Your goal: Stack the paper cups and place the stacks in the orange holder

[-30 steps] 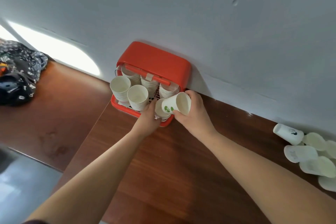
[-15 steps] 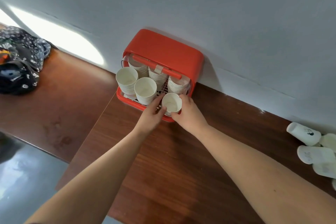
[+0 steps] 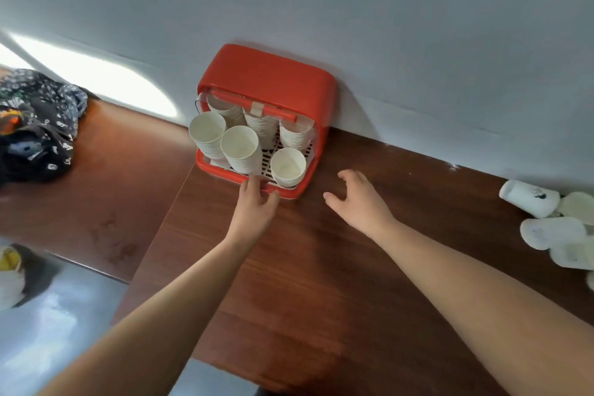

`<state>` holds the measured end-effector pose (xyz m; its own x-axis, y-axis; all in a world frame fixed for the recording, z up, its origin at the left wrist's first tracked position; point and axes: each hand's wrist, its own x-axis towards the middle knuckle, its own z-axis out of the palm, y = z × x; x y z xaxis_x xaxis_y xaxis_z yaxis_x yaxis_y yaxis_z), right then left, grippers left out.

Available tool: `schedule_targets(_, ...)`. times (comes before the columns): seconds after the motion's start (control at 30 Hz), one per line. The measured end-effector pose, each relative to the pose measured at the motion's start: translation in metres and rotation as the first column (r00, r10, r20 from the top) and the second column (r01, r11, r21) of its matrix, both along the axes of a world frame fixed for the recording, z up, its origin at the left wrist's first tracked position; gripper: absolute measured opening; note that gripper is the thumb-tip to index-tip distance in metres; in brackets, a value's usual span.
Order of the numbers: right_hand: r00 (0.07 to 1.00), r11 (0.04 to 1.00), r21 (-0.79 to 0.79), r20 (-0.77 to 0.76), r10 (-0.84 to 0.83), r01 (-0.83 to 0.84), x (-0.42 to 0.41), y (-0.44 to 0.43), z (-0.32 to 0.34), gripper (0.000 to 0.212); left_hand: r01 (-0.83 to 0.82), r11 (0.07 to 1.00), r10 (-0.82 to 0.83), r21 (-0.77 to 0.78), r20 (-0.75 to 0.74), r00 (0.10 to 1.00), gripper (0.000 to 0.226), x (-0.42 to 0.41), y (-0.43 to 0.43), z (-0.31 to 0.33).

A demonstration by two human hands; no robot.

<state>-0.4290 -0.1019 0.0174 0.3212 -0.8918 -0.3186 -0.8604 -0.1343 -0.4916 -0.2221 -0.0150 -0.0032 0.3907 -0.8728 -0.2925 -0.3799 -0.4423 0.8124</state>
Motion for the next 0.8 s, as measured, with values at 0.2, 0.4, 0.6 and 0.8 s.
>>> schedule_targets(0.2, 0.982, 0.997, -0.033, -0.170, -0.080, 0.076, -0.124, 0.001, 0.012, 0.061, 0.241, 0.951, -0.265, 0.192, 0.114, 0.957, 0.028, -0.057, -0.019, 0.008)
schedule_targets(0.4, 0.953, 0.968, -0.096, -0.178, -0.244, 0.230, -0.264, -0.011, 0.039, 0.060, 0.454, 0.874, -0.483, 0.174, 0.204, 0.851, 0.040, -0.193, -0.084, 0.035)
schedule_targets(0.6, 0.909, 0.918, -0.190, -0.174, -0.379, 0.347, -0.392, -0.019, 0.047, 0.059, 0.629, 0.770, -0.634, 0.109, 0.252, 0.732, 0.048, -0.338, -0.146, 0.038)
schedule_targets(0.8, 0.917, 0.940, -0.187, -0.231, -0.325, 0.286, -0.464, -0.029, 0.023, 0.073, 0.760, 0.641, -0.731, 0.105, 0.384, 0.564, 0.060, -0.444, -0.187, 0.011)
